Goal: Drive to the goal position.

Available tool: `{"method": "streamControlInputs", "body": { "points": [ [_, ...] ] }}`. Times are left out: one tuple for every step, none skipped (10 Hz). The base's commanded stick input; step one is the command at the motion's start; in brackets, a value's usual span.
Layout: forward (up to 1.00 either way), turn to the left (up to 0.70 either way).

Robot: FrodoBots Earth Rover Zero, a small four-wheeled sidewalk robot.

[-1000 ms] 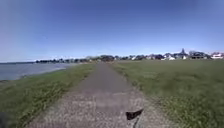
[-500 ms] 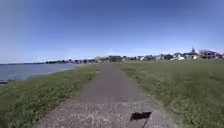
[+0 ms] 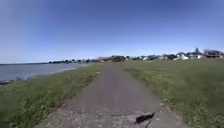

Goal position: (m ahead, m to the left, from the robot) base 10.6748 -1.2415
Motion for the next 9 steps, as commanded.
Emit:
{"method": "streamControlInputs", "body": {
  "points": [
    [0.7,0.0],
    [0.7,-0.03],
    [0.7,-0.22],
    [0.7,-0.13],
    [0.7,0.0],
    [0.7,0.0],
    [0.7,0.0],
    [0.7,0.0],
    [0.7,0.0]
  ]
}}
